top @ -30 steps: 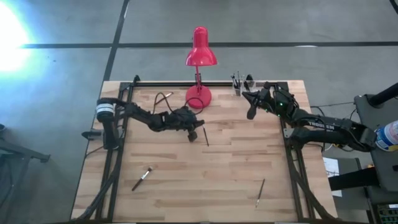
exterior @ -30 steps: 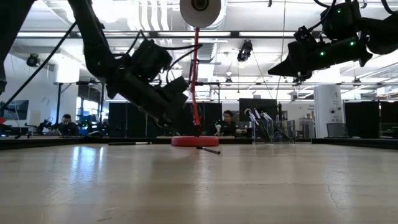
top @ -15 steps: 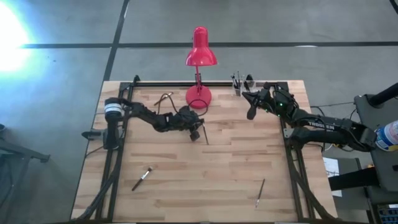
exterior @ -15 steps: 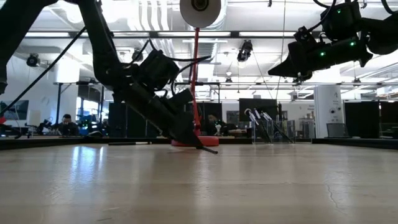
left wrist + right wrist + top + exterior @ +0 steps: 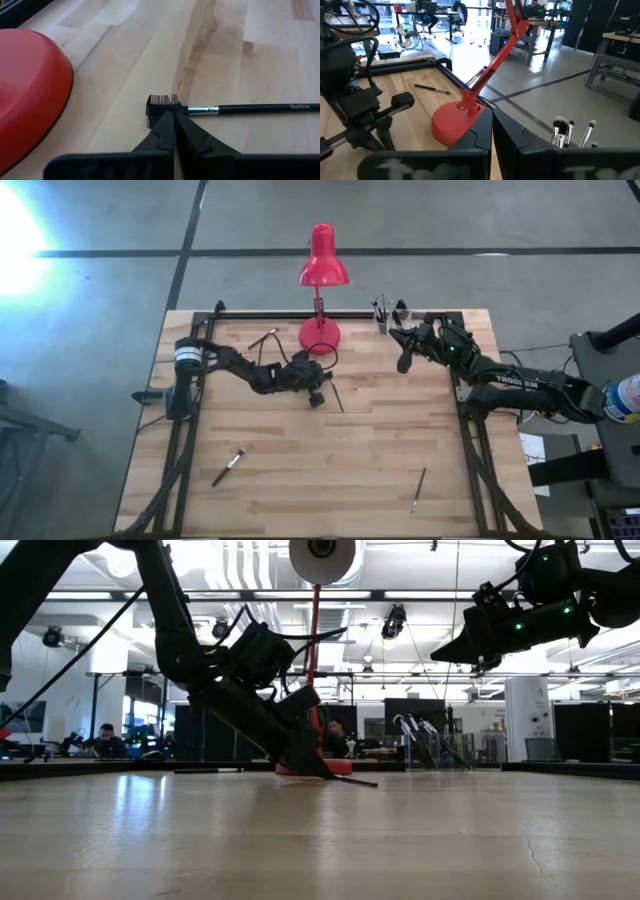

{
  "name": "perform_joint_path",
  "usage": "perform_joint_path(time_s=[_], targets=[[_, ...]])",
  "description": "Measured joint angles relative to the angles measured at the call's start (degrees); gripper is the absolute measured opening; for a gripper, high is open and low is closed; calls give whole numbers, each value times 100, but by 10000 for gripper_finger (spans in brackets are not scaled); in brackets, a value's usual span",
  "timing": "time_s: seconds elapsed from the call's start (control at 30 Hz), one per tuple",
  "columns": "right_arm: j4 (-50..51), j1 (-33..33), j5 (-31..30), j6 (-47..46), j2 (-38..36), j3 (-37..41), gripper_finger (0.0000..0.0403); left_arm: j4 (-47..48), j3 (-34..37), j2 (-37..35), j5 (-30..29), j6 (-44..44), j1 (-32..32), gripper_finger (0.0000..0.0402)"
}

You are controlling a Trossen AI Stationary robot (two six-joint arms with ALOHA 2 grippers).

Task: Sort items
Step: Put the black brow brush into the transparent organizer

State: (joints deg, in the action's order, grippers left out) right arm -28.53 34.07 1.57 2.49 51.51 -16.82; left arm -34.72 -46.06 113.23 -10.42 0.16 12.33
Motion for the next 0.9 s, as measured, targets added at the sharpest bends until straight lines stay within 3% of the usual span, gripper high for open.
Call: perform_joint_path(time_s=[0.33,0.43,0.6,0.9], targets=[[528,-721,-7,-617,288,0,9,-26,33,-67,-464,-399,-203,0],[512,-1207,-104,-1047,743,2,9,-31,40,-61,-585,-579,-233,0],[242,-2132,-970,-1557,1799,-67,12,-57,53,-61,-620,-859,-241,0],[-48,-3102,-1830,-2115,3506,-836,70,-142,78,-54,-732,-1273,-307,0]])
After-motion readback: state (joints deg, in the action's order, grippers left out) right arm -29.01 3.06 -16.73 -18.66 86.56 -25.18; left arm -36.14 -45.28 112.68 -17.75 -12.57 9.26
